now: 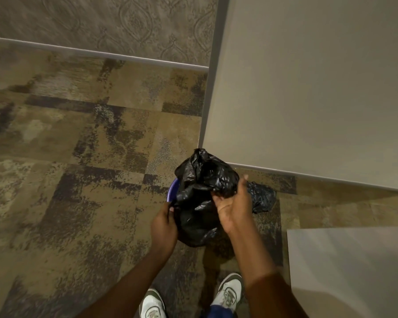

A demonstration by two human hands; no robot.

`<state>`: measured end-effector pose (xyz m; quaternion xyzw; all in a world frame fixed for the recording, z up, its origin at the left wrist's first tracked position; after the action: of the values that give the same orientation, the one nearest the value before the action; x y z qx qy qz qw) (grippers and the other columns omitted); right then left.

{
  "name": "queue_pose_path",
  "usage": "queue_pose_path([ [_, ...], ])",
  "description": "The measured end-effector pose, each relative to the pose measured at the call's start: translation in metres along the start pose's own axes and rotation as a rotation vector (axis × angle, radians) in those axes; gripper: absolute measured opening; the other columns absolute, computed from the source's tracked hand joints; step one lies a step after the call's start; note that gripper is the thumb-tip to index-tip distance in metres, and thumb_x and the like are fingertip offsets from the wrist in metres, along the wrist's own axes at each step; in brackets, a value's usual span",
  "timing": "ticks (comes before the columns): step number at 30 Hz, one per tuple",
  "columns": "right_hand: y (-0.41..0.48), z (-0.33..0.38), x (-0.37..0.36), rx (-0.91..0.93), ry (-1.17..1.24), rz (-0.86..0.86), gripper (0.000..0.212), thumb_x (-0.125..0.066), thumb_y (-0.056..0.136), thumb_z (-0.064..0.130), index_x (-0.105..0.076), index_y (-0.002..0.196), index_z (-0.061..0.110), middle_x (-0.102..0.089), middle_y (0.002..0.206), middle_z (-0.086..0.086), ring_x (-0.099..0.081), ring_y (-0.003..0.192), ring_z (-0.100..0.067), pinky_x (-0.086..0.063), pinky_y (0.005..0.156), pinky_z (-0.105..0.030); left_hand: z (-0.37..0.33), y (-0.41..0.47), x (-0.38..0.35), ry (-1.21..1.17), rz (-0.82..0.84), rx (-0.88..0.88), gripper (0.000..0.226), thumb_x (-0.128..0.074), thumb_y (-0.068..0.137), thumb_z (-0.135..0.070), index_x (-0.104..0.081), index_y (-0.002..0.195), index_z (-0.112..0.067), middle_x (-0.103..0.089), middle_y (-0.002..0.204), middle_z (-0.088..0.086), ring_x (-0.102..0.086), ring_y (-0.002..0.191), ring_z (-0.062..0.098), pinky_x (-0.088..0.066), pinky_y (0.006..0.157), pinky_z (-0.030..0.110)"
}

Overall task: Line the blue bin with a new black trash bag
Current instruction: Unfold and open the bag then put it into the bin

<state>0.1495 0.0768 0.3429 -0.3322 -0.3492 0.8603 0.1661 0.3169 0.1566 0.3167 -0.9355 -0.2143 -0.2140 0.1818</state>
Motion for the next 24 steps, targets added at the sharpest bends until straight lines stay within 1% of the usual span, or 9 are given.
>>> queue_pose_path([
  [3, -0.003, 0.000, 0.008, 0.269, -0.635, -0.012, 0.094, -0.074, 0.068, 0.043, -0.022, 0.141, 0.012, -0.036, 0.146, -0.015, -0.040, 0.132, -0.027, -0.036, 0.111, -0.044, -0.007, 0.010, 0.004, -0.078, -0.077, 0.091, 0.031, -0.037, 0.102, -0.012, -0.062, 0.121, -0.010, -0.065, 0.102, 0.001, -0.059, 0.092, 0.017, -0.044, 0.076, 0.031],
  [7, 0.003, -0.032, 0.026, 0.321, -1.206, -0.076, 0.103, -0.085, 0.061, 0.040, -0.028, 0.142, 0.011, -0.033, 0.146, -0.012, -0.035, 0.134, -0.029, -0.037, 0.109, -0.044, -0.016, 0.016, -0.005, -0.276, 0.035, 0.217, 0.028, -0.037, 0.103, -0.014, -0.064, 0.105, -0.005, -0.068, 0.098, 0.016, -0.065, 0.096, 0.035, -0.054, 0.076, 0.041],
  [10, 0.010, -0.061, 0.042, 0.051, -1.067, 0.064, 0.097, -0.082, 0.068, 0.032, -0.026, 0.145, 0.015, -0.035, 0.148, -0.009, -0.040, 0.132, -0.029, -0.040, 0.106, -0.044, -0.016, 0.020, -0.014, -0.557, 0.181, 0.456, 0.031, -0.039, 0.103, -0.019, -0.066, 0.107, -0.006, -0.071, 0.106, 0.023, -0.067, 0.099, 0.040, -0.055, 0.088, 0.052],
  [13, 0.005, -0.079, 0.040, -0.164, -0.730, 0.210, 0.074, -0.074, 0.079, 0.025, -0.034, 0.140, 0.022, -0.051, 0.140, -0.009, -0.055, 0.121, -0.027, -0.046, 0.101, -0.051, -0.014, 0.023, -0.017, -0.572, 0.370, 0.516, 0.029, -0.052, 0.097, -0.025, -0.075, 0.089, -0.009, -0.075, 0.091, 0.022, -0.071, 0.084, 0.035, -0.059, 0.069, 0.040],
  [16, -0.010, -0.074, 0.022, 0.093, -0.760, 0.192, 0.065, -0.083, 0.061, 0.041, -0.050, 0.115, 0.026, -0.061, 0.121, -0.004, -0.061, 0.111, -0.023, -0.053, 0.093, -0.041, -0.017, 0.025, -0.016, -0.528, 0.445, 0.430, 0.020, -0.066, 0.088, -0.022, -0.076, 0.073, -0.013, -0.076, 0.080, 0.016, -0.073, 0.072, 0.025, -0.057, 0.057, 0.028],
  [18, -0.024, -0.073, 0.011, 0.233, -0.866, 0.148, 0.079, -0.086, 0.048, 0.053, -0.047, 0.111, 0.023, -0.056, 0.117, 0.000, -0.058, 0.106, -0.015, -0.054, 0.086, -0.033, -0.017, 0.025, -0.018, -0.551, 0.444, 0.422, 0.018, -0.069, 0.087, -0.020, -0.074, 0.089, -0.003, -0.076, 0.088, 0.021, -0.074, 0.079, 0.029, -0.060, 0.065, 0.032],
  [20, -0.036, -0.079, 0.004, 0.267, -0.961, 0.220, 0.083, -0.084, 0.045, 0.059, -0.050, 0.110, 0.022, -0.058, 0.114, 0.004, -0.059, 0.104, -0.011, -0.054, 0.083, -0.030, -0.019, 0.026, -0.019, -0.514, 0.415, 0.399, 0.024, -0.070, 0.085, -0.019, -0.072, 0.095, 0.002, -0.075, 0.092, 0.023, -0.072, 0.084, 0.032, -0.060, 0.076, 0.038],
  [22, -0.041, -0.084, 0.006, 0.250, -0.959, 0.242, 0.062, -0.084, 0.053, 0.050, -0.059, 0.104, 0.028, -0.067, 0.107, 0.005, -0.064, 0.097, -0.009, -0.055, 0.080, -0.032, -0.023, 0.029, -0.020, -0.433, 0.403, 0.349, 0.014, -0.072, 0.083, -0.015, -0.073, 0.089, -0.003, -0.076, 0.086, 0.018, -0.072, 0.081, 0.030, -0.058, 0.075, 0.037],
  [24, -0.039, -0.076, 0.016, 0.294, -0.962, 0.137, 0.023, -0.079, 0.068, 0.036, -0.065, 0.086, 0.032, -0.072, 0.089, 0.006, -0.067, 0.082, -0.002, -0.054, 0.071, -0.029, -0.028, 0.035, -0.016, -0.361, 0.432, 0.301, 0.006, -0.074, 0.079, -0.009, -0.073, 0.085, -0.008, -0.076, 0.080, 0.011, -0.072, 0.077, 0.026, -0.059, 0.067, 0.030],
])
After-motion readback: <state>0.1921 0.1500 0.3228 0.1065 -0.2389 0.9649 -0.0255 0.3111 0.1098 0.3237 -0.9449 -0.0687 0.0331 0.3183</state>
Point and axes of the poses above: each hand's wrist, its own y-axis towards the middle knuckle, its own x-axis out of the back of the hand, z = x × y, the point moved 5 cm from there along y, towards the middle knuckle
